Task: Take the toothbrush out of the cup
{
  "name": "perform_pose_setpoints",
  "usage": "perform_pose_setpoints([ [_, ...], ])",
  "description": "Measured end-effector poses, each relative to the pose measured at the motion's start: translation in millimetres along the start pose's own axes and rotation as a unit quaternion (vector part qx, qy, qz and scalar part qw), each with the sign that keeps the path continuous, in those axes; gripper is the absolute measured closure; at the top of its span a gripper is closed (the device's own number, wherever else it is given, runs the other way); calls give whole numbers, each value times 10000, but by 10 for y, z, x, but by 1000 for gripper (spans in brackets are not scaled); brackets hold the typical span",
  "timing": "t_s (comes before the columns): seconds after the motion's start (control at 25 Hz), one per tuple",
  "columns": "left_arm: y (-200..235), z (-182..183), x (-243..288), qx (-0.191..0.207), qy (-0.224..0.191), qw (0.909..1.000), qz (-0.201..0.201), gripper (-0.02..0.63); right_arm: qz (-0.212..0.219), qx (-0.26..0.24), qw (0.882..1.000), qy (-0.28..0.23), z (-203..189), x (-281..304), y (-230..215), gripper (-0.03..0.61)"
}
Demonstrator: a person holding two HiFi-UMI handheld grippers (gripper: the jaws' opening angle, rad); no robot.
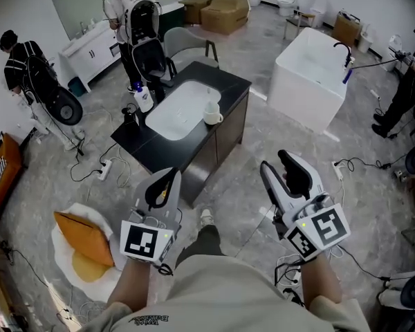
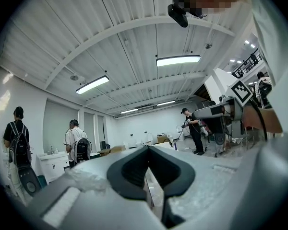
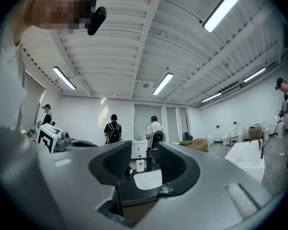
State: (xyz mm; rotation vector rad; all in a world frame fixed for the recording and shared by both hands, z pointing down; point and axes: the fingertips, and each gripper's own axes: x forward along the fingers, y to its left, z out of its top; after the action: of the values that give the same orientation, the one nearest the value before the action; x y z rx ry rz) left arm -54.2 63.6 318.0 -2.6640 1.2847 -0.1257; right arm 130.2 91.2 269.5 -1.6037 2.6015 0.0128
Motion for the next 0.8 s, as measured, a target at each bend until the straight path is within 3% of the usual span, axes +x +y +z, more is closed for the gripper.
perform_pose_setpoints([
  [0.28, 809, -114, 918, -63, 135, 9996, -252, 612, -112, 100, 9998, 165, -32, 1180, -404, 405],
  [0.52, 1646, -255, 1621, -343, 266, 9985, -332, 612, -131, 190, 9992, 313, -77, 2386, -638, 405],
  [0.8, 2249, -499, 2177, -433, 389, 9975, -407, 612, -138, 228, 9980, 572, -277, 3210, -832, 405],
])
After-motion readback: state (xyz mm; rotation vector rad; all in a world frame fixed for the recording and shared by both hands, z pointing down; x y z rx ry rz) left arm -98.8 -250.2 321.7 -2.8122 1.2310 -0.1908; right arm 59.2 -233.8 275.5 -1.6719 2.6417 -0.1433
